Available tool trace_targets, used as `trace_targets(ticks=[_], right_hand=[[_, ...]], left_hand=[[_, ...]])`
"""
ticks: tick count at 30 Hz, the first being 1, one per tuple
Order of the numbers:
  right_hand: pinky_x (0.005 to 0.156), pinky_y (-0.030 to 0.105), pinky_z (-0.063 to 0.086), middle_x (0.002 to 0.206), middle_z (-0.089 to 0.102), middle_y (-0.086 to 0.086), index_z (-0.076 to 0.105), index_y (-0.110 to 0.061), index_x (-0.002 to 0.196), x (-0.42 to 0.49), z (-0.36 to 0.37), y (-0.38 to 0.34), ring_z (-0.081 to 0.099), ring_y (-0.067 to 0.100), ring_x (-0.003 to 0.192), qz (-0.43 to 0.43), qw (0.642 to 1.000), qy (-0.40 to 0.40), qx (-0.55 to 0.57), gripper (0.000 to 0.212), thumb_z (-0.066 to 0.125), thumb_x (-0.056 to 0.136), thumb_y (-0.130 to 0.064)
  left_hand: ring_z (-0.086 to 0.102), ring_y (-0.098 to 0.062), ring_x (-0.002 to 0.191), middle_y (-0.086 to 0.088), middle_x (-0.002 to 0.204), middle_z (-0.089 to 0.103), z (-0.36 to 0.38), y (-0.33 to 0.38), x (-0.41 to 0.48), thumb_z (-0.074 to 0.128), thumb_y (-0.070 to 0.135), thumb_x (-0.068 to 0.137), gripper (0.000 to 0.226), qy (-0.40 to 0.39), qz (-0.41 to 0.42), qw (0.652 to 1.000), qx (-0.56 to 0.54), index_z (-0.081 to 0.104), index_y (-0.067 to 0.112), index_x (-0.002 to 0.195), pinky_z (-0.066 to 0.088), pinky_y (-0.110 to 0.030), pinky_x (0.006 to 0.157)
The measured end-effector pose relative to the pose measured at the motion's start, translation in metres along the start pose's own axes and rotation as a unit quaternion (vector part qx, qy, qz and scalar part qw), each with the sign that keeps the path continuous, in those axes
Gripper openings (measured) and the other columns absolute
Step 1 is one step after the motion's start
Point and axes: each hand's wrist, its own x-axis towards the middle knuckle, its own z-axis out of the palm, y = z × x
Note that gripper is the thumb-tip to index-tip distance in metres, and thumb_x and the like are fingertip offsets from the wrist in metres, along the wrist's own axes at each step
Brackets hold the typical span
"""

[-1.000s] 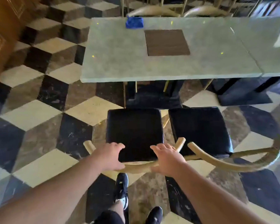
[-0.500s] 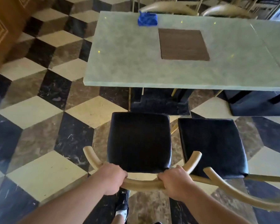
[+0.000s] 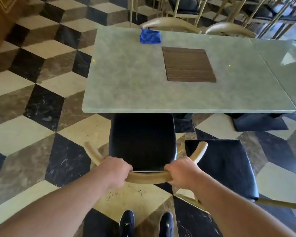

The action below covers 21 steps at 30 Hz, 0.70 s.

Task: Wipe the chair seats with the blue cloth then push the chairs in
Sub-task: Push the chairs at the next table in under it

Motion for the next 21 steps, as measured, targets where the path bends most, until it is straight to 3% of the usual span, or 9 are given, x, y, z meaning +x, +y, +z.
trace_targets(ticks=[7,10,12,16,21], right_hand=[[0.087,0.038,0.053,0.081,0.065,-0.011,0.066,-0.034,0.107,0.047,-0.027,0.052,0.064,0.013,0.077,-0.011,1.0,0.002,-0.015,0.019,0.067,0.089,-0.04],[0.093,0.042,0.05,0.082,0.065,-0.011,0.065,-0.034,0.107,0.069,-0.03,0.074,0.064,0.015,0.078,-0.012,1.0,-0.005,-0.026,0.019,0.066,0.089,-0.038],[0.094,0.043,0.049,0.081,0.065,-0.01,0.064,-0.035,0.104,0.083,-0.033,0.085,0.064,0.015,0.078,-0.014,0.999,-0.015,-0.028,0.015,0.065,0.089,-0.036],[0.094,0.042,0.049,0.075,0.063,-0.011,0.058,-0.035,0.095,0.103,-0.037,0.108,0.062,0.013,0.072,-0.021,0.999,-0.035,-0.024,0.009,0.064,0.088,-0.036],[0.092,0.041,0.051,0.074,0.062,-0.011,0.061,-0.035,0.097,0.117,-0.038,0.126,0.062,0.011,0.071,-0.027,0.998,-0.038,-0.04,0.01,0.064,0.088,-0.037]], left_hand=[[0.053,-0.008,0.063,0.014,0.072,0.058,-0.03,-0.009,0.063,0.06,0.016,0.087,0.027,0.001,-0.027,1.0,-0.001,0.062,0.041,0.097,0.036,-0.031,0.061],[0.057,-0.01,0.069,0.013,0.076,0.06,-0.04,-0.011,0.086,0.06,0.015,0.089,0.029,-0.004,-0.034,0.999,0.005,0.066,0.038,0.105,0.039,-0.033,0.067],[0.058,-0.011,0.068,0.013,0.077,0.059,-0.046,-0.014,0.1,0.06,0.014,0.089,0.031,-0.012,-0.038,0.999,0.01,0.065,0.038,0.108,0.038,-0.032,0.064],[0.055,-0.008,0.063,0.013,0.074,0.059,-0.056,-0.016,0.129,0.058,0.011,0.086,0.03,-0.026,-0.052,0.998,0.012,0.057,0.04,0.096,0.031,-0.029,0.054],[0.054,-0.008,0.061,0.013,0.072,0.057,-0.052,-0.017,0.15,0.057,0.013,0.086,0.029,-0.034,-0.063,0.997,0.019,0.055,0.041,0.094,0.03,-0.027,0.051]])
